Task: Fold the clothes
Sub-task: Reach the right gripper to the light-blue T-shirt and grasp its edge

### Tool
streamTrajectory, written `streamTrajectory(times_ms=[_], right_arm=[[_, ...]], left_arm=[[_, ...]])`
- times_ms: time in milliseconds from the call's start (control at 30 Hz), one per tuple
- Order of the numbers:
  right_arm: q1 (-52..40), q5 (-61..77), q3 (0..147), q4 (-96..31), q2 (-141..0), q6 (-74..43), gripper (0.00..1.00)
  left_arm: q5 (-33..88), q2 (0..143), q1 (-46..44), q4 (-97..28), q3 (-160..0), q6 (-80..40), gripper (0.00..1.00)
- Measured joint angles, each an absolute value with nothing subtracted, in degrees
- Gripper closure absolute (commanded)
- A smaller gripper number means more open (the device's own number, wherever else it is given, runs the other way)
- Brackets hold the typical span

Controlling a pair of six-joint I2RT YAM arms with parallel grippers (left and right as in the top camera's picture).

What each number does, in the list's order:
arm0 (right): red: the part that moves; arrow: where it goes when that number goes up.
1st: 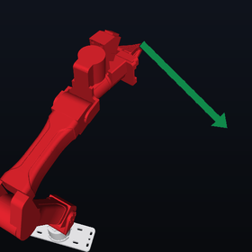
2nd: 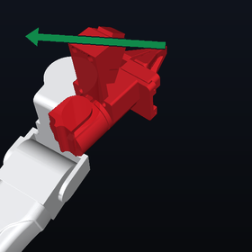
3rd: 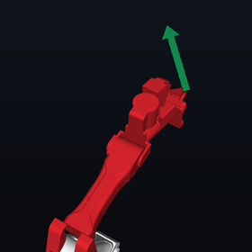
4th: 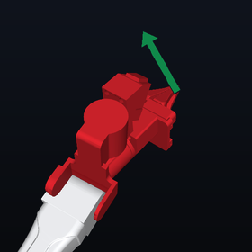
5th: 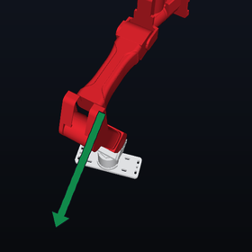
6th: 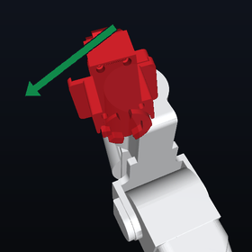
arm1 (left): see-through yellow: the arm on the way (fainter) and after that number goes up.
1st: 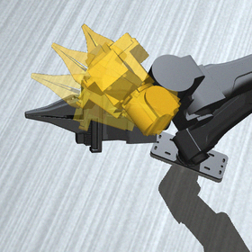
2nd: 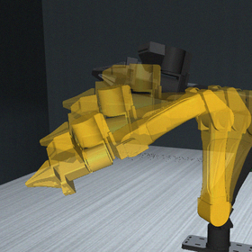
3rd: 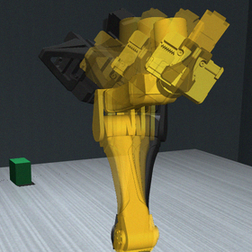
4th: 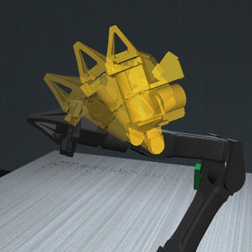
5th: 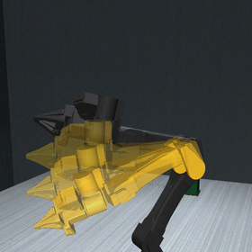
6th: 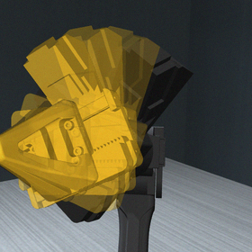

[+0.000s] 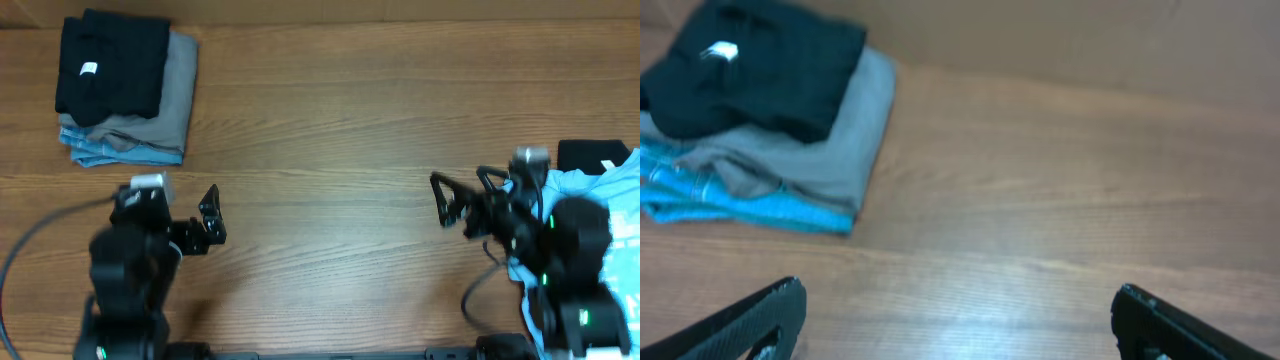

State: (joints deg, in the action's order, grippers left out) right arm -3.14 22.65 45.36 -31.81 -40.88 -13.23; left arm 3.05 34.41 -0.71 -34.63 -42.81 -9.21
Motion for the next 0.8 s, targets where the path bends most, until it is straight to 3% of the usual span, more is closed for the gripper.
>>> streamTrajectory(times_ms=[233, 500, 667, 800], right_arm=[[-3.14, 20.88, 59.72, -40.91, -63.64, -12.38, 0.0], [-2.59, 20.56, 64.23, -43.53, -75.55, -13.1, 0.0], [6.26, 17.45, 64.4, -44.21, -78.59, -18.76, 0.18], [14.72, 14.22, 64.95, -47.31, -84.55, -22.59, 0.26]], left_arm=[[2.87, 57.21, -0.71, -52.51, -63.0, -8.56, 0.0], [6.02, 67.77, -0.71, -55.07, -71.55, -8.56, 0.0], [10.46, 68.23, -0.71, -55.31, -71.64, -8.54, 0.0], [11.86, 68.27, -0.71, -55.55, -71.64, -8.54, 0.0]])
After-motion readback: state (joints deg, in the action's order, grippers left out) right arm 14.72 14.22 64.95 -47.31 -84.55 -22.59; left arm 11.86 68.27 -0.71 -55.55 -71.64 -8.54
